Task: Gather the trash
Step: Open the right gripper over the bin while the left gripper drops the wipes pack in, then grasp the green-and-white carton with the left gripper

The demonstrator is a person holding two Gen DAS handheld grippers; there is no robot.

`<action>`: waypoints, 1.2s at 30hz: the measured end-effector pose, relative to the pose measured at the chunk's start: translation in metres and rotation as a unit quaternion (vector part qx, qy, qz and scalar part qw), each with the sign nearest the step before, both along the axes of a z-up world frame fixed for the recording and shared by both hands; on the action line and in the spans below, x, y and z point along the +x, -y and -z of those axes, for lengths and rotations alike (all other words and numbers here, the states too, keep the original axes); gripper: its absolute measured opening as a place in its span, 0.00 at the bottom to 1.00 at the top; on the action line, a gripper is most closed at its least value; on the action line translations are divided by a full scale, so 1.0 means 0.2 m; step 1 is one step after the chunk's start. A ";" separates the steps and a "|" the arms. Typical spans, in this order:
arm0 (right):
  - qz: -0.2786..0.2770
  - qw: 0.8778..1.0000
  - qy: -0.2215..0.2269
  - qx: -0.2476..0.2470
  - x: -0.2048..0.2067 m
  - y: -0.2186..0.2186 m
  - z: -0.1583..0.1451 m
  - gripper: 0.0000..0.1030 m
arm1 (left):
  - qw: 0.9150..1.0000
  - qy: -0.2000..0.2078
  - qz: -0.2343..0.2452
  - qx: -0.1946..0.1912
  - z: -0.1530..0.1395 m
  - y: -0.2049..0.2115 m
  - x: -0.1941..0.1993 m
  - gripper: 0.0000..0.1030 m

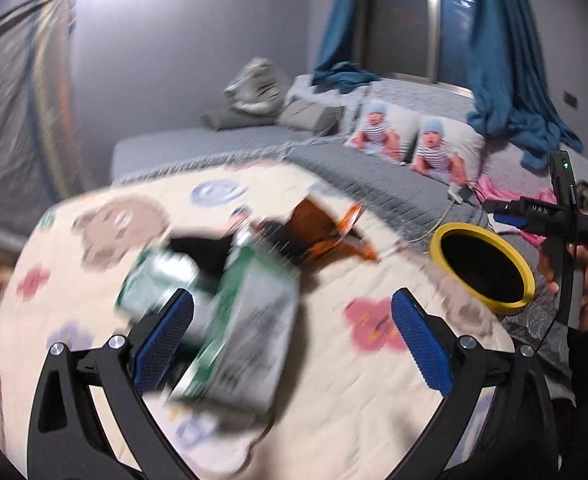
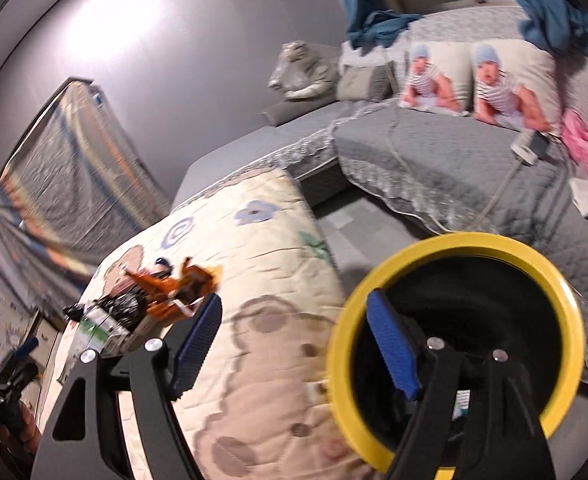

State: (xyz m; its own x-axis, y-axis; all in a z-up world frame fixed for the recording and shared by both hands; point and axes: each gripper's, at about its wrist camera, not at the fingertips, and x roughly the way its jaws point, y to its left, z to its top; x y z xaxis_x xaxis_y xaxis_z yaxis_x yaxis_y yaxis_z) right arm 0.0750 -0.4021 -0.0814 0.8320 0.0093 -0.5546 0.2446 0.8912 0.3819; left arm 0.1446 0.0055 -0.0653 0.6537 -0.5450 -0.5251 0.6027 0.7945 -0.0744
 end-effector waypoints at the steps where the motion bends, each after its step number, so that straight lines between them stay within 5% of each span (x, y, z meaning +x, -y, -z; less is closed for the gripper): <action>1: -0.005 1.000 -0.001 -0.001 0.01 -0.02 0.00 0.70 | 1.000 -0.008 -0.007 -0.004 0.03 -0.05 0.00 0.92; 9: -0.051 0.999 -0.004 -0.011 0.16 -0.21 -0.02 0.70 | 0.993 -0.087 -0.057 -0.055 0.22 -0.27 0.15 0.92; 19: -0.065 0.998 -0.012 -0.009 0.18 -0.25 0.01 0.70 | 0.992 -0.116 -0.040 -0.041 0.33 -0.14 0.22 0.91; 29: -0.065 0.998 -0.014 0.000 0.15 -0.24 0.03 0.70 | 0.992 -0.126 -0.021 -0.013 0.38 -0.02 0.21 0.44; 36: -0.070 0.997 -0.008 -0.003 0.12 -0.26 0.01 0.70 | 0.995 -0.095 0.002 -0.010 0.33 0.00 0.08 0.28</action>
State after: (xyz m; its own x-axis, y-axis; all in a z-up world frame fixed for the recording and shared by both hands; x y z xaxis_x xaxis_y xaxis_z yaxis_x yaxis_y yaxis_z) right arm 0.0985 -0.3499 -0.0839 0.8141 0.1226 -0.5676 0.1227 0.9191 0.3745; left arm 0.1616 0.0053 -0.1311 0.5411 -0.5601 -0.6274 0.5801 0.7887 -0.2038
